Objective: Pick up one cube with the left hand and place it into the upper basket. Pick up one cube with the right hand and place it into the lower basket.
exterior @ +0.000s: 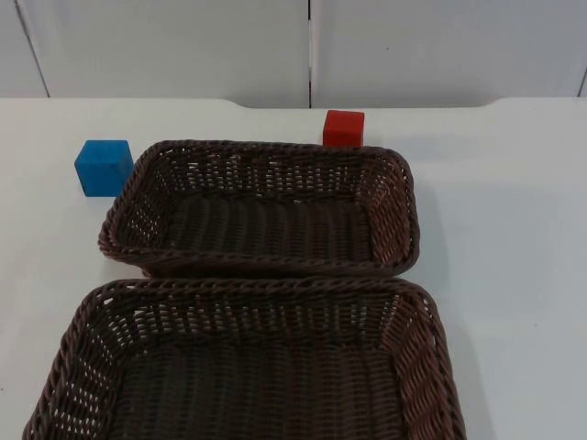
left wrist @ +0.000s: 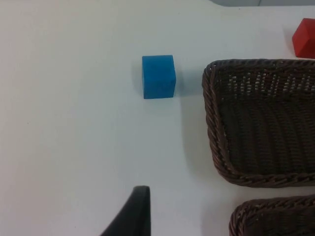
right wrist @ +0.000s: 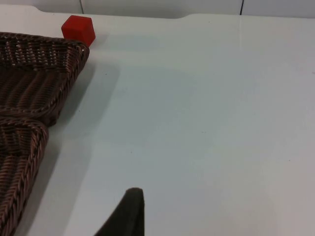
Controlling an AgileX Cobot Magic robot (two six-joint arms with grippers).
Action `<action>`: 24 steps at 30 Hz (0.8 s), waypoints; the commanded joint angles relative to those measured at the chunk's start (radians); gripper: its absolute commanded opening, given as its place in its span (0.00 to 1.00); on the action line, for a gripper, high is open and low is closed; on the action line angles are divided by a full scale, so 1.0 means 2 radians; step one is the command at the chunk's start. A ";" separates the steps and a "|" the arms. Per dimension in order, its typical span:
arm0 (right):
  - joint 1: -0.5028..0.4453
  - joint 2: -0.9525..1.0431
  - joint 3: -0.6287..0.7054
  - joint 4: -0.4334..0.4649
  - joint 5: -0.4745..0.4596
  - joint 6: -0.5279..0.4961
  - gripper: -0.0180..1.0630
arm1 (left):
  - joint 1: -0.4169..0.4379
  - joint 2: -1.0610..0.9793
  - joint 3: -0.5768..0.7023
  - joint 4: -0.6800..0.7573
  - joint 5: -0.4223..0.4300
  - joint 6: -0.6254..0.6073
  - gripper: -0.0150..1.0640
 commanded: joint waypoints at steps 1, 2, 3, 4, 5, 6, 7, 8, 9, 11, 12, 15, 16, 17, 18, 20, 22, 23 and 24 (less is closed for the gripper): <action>-0.003 -0.002 0.001 -0.002 -0.005 -0.003 0.99 | 0.001 0.008 -0.010 -0.007 -0.005 0.002 0.99; -0.003 -0.002 0.000 -0.002 -0.006 -0.003 0.99 | 0.001 0.008 -0.012 -0.007 -0.002 0.002 0.99; -0.003 -0.002 0.000 -0.002 -0.006 -0.003 0.99 | 0.001 0.008 -0.012 -0.007 -0.002 0.002 0.99; -0.003 -0.001 -0.003 -0.001 -0.011 -0.002 0.99 | 0.001 0.009 -0.012 -0.007 -0.004 0.003 0.99; -0.003 0.010 -0.007 -0.001 -0.018 -0.001 0.99 | 0.001 0.009 -0.012 -0.007 -0.004 0.006 0.99; -0.003 0.023 -0.013 -0.001 -0.028 -0.001 0.99 | 0.001 0.009 -0.012 -0.007 -0.003 0.006 0.99; -0.003 0.036 -0.018 -0.001 -0.040 -0.001 0.99 | 0.001 0.009 -0.012 -0.008 -0.002 0.006 0.99; -0.003 0.036 -0.018 -0.001 -0.040 -0.001 0.99 | 0.001 0.009 -0.012 -0.008 -0.002 0.006 0.99; -0.003 0.052 -0.025 -0.001 -0.049 -0.001 0.99 | 0.001 0.009 -0.012 -0.008 -0.001 0.006 0.99; -0.003 0.093 -0.043 -0.001 -0.073 -0.001 0.99 | 0.001 0.009 -0.012 -0.011 0.002 0.007 0.99; -0.003 0.093 -0.043 -0.001 -0.073 -0.001 0.99 | 0.001 0.009 -0.012 -0.011 0.002 0.007 0.99; -0.003 0.145 -0.065 -0.001 -0.094 -0.001 0.99 | 0.001 0.009 -0.012 -0.021 0.005 0.014 0.99; -0.003 0.163 -0.072 -0.001 -0.101 -0.001 0.99 | 0.001 0.009 -0.012 -0.022 0.007 0.015 0.99; -0.003 0.163 -0.072 -0.001 -0.101 -0.001 0.99 | 0.001 0.009 -0.012 -0.022 0.007 0.015 0.99; -0.003 0.180 -0.080 -0.001 -0.104 -0.001 0.99 | 0.001 0.009 -0.012 -0.025 0.008 0.015 0.99; -0.003 0.212 -0.099 -0.001 -0.109 0.004 0.99 | 0.001 0.009 -0.012 -0.032 0.009 0.020 0.99; -0.003 0.247 -0.117 -0.001 -0.110 0.006 0.99 | 0.001 0.009 -0.012 -0.046 0.009 0.036 0.99; -0.003 0.247 -0.117 -0.001 -0.110 0.006 0.99 | 0.001 0.009 -0.012 -0.046 0.009 0.036 0.99; -0.003 0.265 -0.127 -0.001 -0.110 0.006 0.99 | 0.001 0.009 -0.012 -0.048 0.009 0.038 0.99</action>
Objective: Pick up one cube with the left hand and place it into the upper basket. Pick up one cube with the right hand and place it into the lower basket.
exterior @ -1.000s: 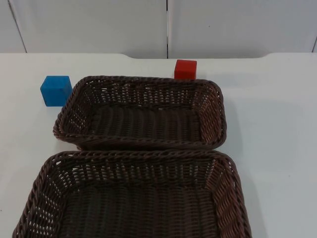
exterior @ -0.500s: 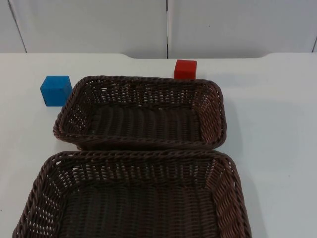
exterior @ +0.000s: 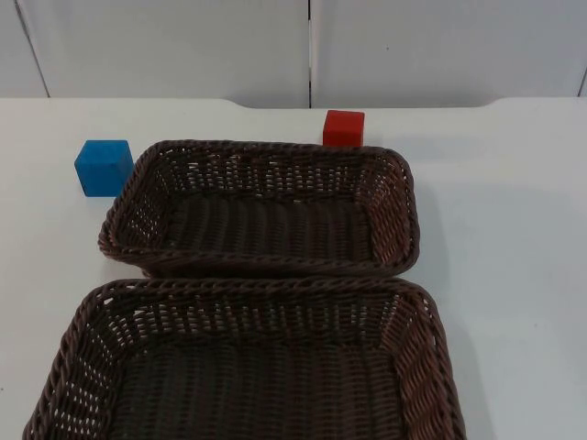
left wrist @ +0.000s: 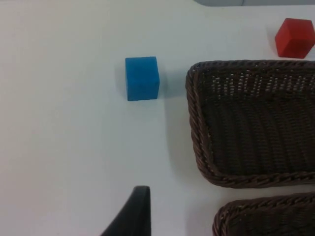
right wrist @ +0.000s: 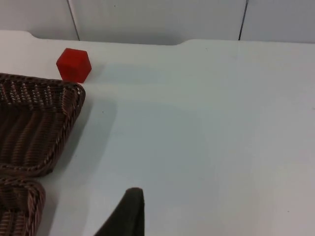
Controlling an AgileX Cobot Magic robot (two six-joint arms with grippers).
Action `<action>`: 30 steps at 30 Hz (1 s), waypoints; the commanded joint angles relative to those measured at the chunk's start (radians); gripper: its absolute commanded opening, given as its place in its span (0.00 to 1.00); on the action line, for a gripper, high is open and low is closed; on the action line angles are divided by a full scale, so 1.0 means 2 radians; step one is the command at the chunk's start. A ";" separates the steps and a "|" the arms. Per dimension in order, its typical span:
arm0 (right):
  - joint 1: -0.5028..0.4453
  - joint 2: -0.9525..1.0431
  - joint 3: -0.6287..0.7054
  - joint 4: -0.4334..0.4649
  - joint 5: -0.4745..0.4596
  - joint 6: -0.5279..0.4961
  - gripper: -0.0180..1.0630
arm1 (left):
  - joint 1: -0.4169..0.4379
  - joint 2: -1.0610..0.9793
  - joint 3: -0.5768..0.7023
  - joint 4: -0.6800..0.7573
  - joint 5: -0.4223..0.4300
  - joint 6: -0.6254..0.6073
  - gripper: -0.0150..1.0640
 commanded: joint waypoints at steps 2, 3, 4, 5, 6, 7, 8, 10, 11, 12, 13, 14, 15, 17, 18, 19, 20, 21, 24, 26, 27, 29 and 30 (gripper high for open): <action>-0.003 0.049 -0.031 -0.001 -0.005 0.001 0.99 | 0.001 0.004 -0.003 -0.012 0.003 0.006 0.99; -0.003 0.065 -0.042 -0.001 -0.004 0.001 0.99 | 0.001 0.010 -0.003 -0.012 0.006 0.009 0.99; -0.003 0.065 -0.042 -0.001 -0.004 0.001 0.99 | 0.001 0.010 -0.003 -0.012 0.006 0.009 0.99; -0.003 0.078 -0.051 -0.001 -0.002 0.001 0.99 | 0.001 0.016 -0.003 -0.012 0.007 0.009 0.99; -0.003 0.092 -0.061 -0.001 -0.002 0.001 0.99 | 0.001 0.022 -0.003 -0.016 0.009 0.012 0.99; -0.003 0.105 -0.070 -0.001 -0.002 0.001 0.99 | 0.001 0.031 -0.003 -0.025 0.010 0.019 0.99; -0.003 0.115 -0.077 -0.001 -0.003 0.001 0.99 | 0.001 0.038 -0.003 -0.034 0.010 0.027 0.99; -0.003 0.127 -0.083 -0.001 -0.004 0.001 0.99 | 0.001 0.047 -0.003 -0.048 0.010 0.041 0.99; -0.003 0.138 -0.091 -0.001 -0.004 0.001 0.99 | 0.001 0.060 -0.003 -0.060 0.010 0.057 0.99; -0.003 0.150 -0.098 -0.001 -0.004 0.001 0.99 | 0.001 0.069 -0.003 -0.070 0.010 0.067 0.99; -0.003 0.160 -0.103 -0.001 -0.004 0.001 0.99 | 0.001 0.080 -0.003 -0.076 0.011 0.071 0.99; -0.003 0.160 -0.103 -0.001 -0.004 0.001 0.99 | 0.001 0.080 -0.003 -0.076 0.011 0.071 0.99; -0.003 0.179 -0.114 -0.001 -0.004 0.001 0.99 | 0.001 0.088 -0.003 -0.077 0.011 0.071 0.99; -0.003 0.200 -0.126 -0.001 -0.005 0.001 0.99 | 0.000 0.108 -0.003 -0.077 0.001 0.071 0.99; -0.003 0.210 -0.131 -0.001 -0.005 0.001 0.99 | 0.000 0.113 -0.003 -0.079 -0.004 0.071 0.99; -0.003 0.210 -0.131 -0.001 -0.005 0.001 0.99 | 0.000 0.113 -0.003 -0.079 -0.004 0.071 0.99; -0.003 0.220 -0.136 -0.001 -0.005 0.001 0.99 | 0.000 0.116 -0.003 -0.079 -0.007 0.071 0.99; -0.003 0.227 -0.141 -0.001 -0.005 0.000 0.99 | 0.000 0.123 -0.003 -0.079 -0.017 0.071 0.99; -0.003 0.238 -0.145 -0.001 -0.008 -0.001 0.99 | 0.000 0.135 -0.003 -0.081 -0.038 0.071 0.99; -0.003 0.240 -0.146 -0.001 -0.022 -0.001 0.99 | 0.000 0.150 -0.003 -0.088 -0.058 0.071 0.99; -0.003 0.240 -0.146 -0.001 -0.025 -0.001 0.99 | 0.000 0.157 -0.003 -0.090 -0.069 0.073 0.99; -0.003 0.240 -0.146 -0.001 -0.029 -0.001 0.99 | 0.000 0.166 -0.003 -0.090 -0.081 0.074 0.99; -0.003 0.240 -0.146 -0.001 -0.029 -0.001 0.99 | 0.000 0.176 -0.003 -0.090 -0.095 0.074 0.99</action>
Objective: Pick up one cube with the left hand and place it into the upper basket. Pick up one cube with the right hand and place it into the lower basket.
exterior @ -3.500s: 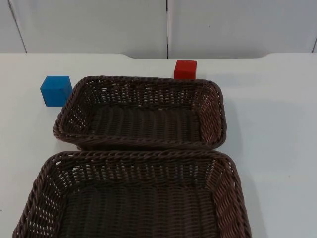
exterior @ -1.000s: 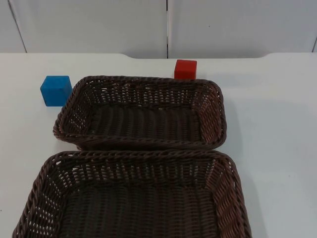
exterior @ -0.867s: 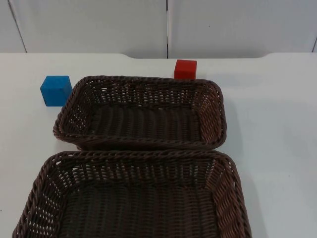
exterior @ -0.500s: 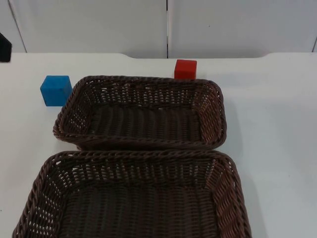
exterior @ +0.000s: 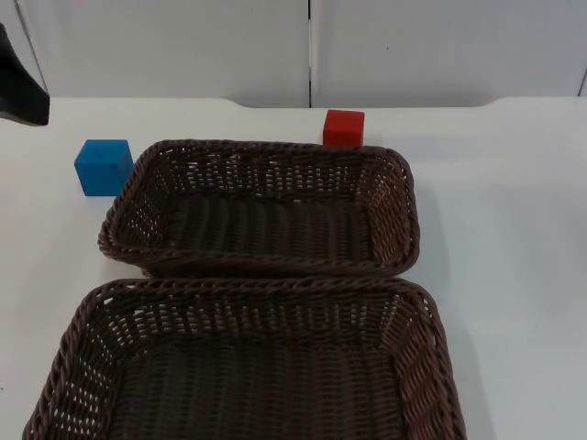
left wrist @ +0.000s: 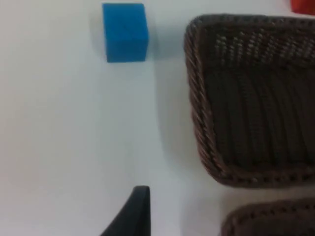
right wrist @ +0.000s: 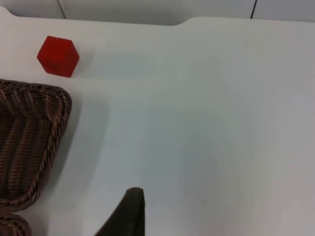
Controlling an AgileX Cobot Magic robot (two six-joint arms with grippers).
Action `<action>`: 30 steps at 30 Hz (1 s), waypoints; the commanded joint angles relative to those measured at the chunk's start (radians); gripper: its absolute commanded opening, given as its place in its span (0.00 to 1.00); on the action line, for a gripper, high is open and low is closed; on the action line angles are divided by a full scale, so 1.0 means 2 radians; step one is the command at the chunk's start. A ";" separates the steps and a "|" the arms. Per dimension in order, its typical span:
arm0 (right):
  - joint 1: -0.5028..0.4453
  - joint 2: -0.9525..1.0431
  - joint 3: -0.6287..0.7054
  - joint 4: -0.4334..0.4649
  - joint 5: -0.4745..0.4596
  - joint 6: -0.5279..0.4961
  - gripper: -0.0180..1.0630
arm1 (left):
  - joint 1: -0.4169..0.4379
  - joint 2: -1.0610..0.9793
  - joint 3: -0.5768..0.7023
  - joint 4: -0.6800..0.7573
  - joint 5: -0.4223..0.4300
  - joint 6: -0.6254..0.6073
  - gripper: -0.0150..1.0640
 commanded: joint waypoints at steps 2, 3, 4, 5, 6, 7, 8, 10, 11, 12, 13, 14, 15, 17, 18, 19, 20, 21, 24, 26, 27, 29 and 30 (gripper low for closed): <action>-0.003 -0.001 -0.005 -0.001 -0.007 -0.001 0.99 | 0.000 0.029 -0.003 -0.012 -0.054 0.002 0.99; -0.003 -0.001 -0.005 -0.001 -0.008 -0.001 0.99 | 0.000 0.041 -0.004 -0.012 -0.065 0.007 0.99; -0.003 -0.001 -0.005 -0.001 -0.008 -0.001 0.99 | 0.000 0.041 -0.004 -0.012 -0.065 0.007 0.99; -0.003 -0.001 -0.005 -0.001 -0.011 -0.001 0.99 | 0.000 0.055 -0.005 -0.018 -0.073 0.017 0.99; -0.003 -0.001 -0.005 -0.001 -0.012 -0.001 0.99 | 0.000 0.066 -0.005 -0.025 -0.078 0.026 0.99; -0.003 -0.001 -0.005 -0.001 -0.014 -0.001 0.99 | 0.000 0.080 -0.006 -0.032 -0.079 0.032 0.99; -0.003 -0.001 -0.005 -0.001 -0.015 -0.001 0.99 | 0.000 0.093 -0.006 -0.043 -0.080 0.041 0.99; -0.003 -0.001 -0.005 -0.001 -0.016 -0.001 0.99 | -0.003 0.103 -0.006 -0.052 -0.085 0.051 0.99; -0.003 -0.001 -0.005 -0.001 -0.017 -0.001 0.99 | -0.008 0.114 -0.006 -0.060 -0.100 0.061 0.99; -0.003 -0.001 -0.005 -0.001 -0.018 -0.001 0.99 | -0.016 0.123 -0.006 -0.064 -0.119 0.068 0.99; -0.003 -0.001 -0.005 -0.001 -0.020 -0.001 0.99 | -0.025 0.132 -0.010 -0.064 -0.142 0.069 0.99; -0.003 -0.001 -0.005 -0.001 -0.021 -0.001 0.99 | -0.032 0.140 -0.015 -0.061 -0.162 0.070 0.99; -0.003 -0.001 -0.005 -0.001 -0.021 -0.001 0.99 | -0.032 0.140 -0.015 -0.061 -0.162 0.070 0.99; -0.003 -0.001 -0.005 -0.001 -0.021 -0.001 0.99 | -0.040 0.161 -0.032 -0.056 -0.180 0.071 0.99; -0.003 -0.001 -0.005 -0.001 -0.021 -0.001 0.99 | -0.040 0.173 -0.044 -0.056 -0.180 0.071 0.99; -0.003 -0.001 -0.005 -0.001 -0.021 -0.001 0.99 | -0.039 0.188 -0.056 -0.059 -0.180 0.070 0.99; -0.003 -0.001 -0.005 -0.001 -0.021 -0.001 0.99 | -0.039 0.188 -0.056 -0.059 -0.180 0.070 0.99; -0.003 -0.001 -0.005 -0.001 -0.021 -0.001 0.99 | -0.039 0.205 -0.066 -0.059 -0.180 0.067 0.99; -0.003 -0.001 -0.005 -0.001 -0.021 -0.001 0.99 | -0.039 0.254 -0.106 -0.059 -0.180 0.067 0.99; -0.003 -0.001 -0.005 -0.001 -0.021 -0.001 0.99 | -0.039 0.271 -0.117 -0.059 -0.180 0.067 0.99; -0.003 -0.001 -0.005 -0.001 -0.021 -0.001 0.99 | -0.039 0.291 -0.136 -0.060 -0.181 0.064 0.99; -0.003 -0.001 -0.005 -0.001 -0.021 -0.001 0.99 | -0.039 0.317 -0.157 -0.060 -0.189 0.063 0.99; -0.003 -0.001 -0.005 -0.001 -0.021 -0.001 0.99 | -0.039 0.328 -0.166 -0.060 -0.196 0.063 0.99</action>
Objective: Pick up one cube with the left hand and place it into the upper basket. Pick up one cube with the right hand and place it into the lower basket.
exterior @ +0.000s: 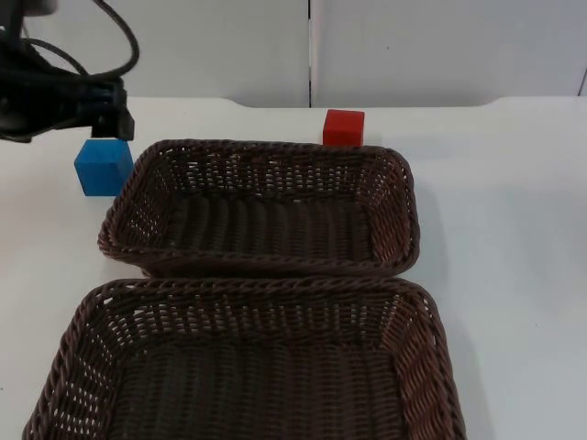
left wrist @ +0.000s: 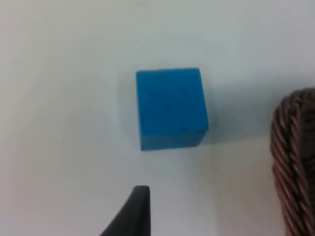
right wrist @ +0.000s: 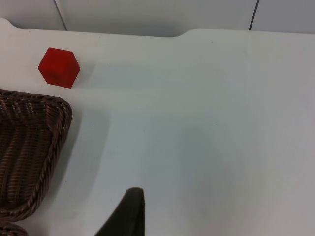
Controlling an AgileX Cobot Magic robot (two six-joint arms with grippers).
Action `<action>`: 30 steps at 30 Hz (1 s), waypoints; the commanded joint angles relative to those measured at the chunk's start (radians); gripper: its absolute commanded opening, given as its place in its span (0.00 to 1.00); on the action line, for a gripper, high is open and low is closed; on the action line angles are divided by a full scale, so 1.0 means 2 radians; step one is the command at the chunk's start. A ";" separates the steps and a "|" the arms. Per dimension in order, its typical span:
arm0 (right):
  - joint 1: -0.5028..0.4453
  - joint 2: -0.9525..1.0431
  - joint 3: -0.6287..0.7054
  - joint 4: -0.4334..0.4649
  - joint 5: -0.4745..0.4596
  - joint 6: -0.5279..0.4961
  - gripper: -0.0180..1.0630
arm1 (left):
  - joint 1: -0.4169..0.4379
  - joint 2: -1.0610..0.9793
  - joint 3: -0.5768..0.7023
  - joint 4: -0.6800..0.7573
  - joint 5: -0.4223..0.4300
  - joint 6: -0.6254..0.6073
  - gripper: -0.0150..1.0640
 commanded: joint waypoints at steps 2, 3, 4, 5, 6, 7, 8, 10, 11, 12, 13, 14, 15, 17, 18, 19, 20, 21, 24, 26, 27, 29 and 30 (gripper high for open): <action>-0.003 -0.001 -0.005 -0.001 -0.008 -0.001 0.99 | -0.001 0.031 -0.033 -0.009 -0.019 -0.004 0.99; -0.003 -0.001 -0.005 -0.001 -0.008 -0.001 0.99 | -0.001 0.042 -0.043 -0.009 -0.022 -0.004 0.99; -0.003 -0.001 -0.005 -0.001 -0.008 -0.001 0.99 | -0.001 0.053 -0.051 -0.009 -0.024 -0.004 0.99; -0.003 -0.001 -0.005 -0.001 -0.008 -0.001 0.99 | -0.001 0.063 -0.062 -0.009 -0.026 -0.004 0.99; -0.003 -0.001 -0.005 -0.001 -0.008 -0.001 0.99 | -0.001 0.063 -0.062 -0.009 -0.026 -0.004 0.99; -0.003 -0.001 -0.005 -0.001 -0.008 -0.001 0.99 | -0.001 0.073 -0.071 -0.009 -0.035 -0.006 0.99; -0.003 -0.001 -0.005 -0.001 -0.008 -0.001 0.99 | -0.001 0.082 -0.077 -0.009 -0.046 -0.016 0.99; -0.003 -0.001 -0.005 -0.001 -0.008 -0.001 0.99 | -0.001 0.105 -0.099 -0.009 -0.062 -0.022 0.99; -0.003 -0.001 -0.005 -0.001 -0.008 -0.001 0.99 | -0.001 0.105 -0.099 -0.009 -0.062 -0.022 0.99; -0.003 -0.001 -0.005 -0.001 -0.008 -0.001 0.99 | -0.001 0.115 -0.109 -0.007 -0.060 -0.022 0.99; -0.003 -0.001 -0.005 -0.001 -0.008 -0.001 0.99 | -0.001 0.126 -0.119 -0.004 -0.057 -0.022 0.99; -0.003 -0.001 -0.005 -0.001 -0.008 -0.001 0.99 | -0.001 0.136 -0.130 -0.004 -0.055 -0.022 0.99; -0.003 -0.001 -0.005 -0.001 -0.008 -0.001 0.99 | -0.001 0.146 -0.137 -0.004 -0.055 -0.022 0.99; -0.003 -0.001 -0.005 -0.001 -0.008 -0.001 0.99 | -0.001 0.153 -0.143 -0.007 -0.058 -0.022 0.99; -0.003 -0.001 -0.005 -0.001 -0.008 -0.001 0.99 | 0.002 0.160 -0.150 -0.009 -0.059 -0.022 0.99; -0.003 -0.001 -0.004 0.000 -0.008 -0.001 0.99 | 0.005 0.168 -0.156 -0.009 -0.059 -0.028 0.99; -0.003 -0.001 -0.004 0.000 -0.008 -0.001 0.99 | 0.008 0.175 -0.161 -0.009 -0.058 -0.032 0.99; -0.003 -0.001 -0.004 0.000 -0.008 -0.001 0.99 | 0.014 0.181 -0.166 -0.011 -0.055 -0.033 0.99; -0.003 -0.001 -0.004 0.000 -0.008 -0.001 0.99 | 0.023 0.192 -0.178 -0.012 -0.038 -0.036 0.99; -0.003 -0.001 -0.004 0.000 -0.008 -0.001 0.99 | 0.029 0.204 -0.191 -0.012 -0.019 -0.036 0.99; -0.003 -0.001 -0.004 0.000 -0.008 -0.001 0.99 | 0.029 0.204 -0.191 -0.012 -0.019 -0.036 0.99; -0.003 -0.001 -0.004 0.000 -0.009 -0.001 0.99 | 0.029 0.214 -0.203 0.001 -0.008 -0.035 0.99; -0.003 -0.001 -0.004 0.000 -0.009 -0.001 0.99 | 0.029 0.218 -0.207 0.003 -0.008 -0.034 0.99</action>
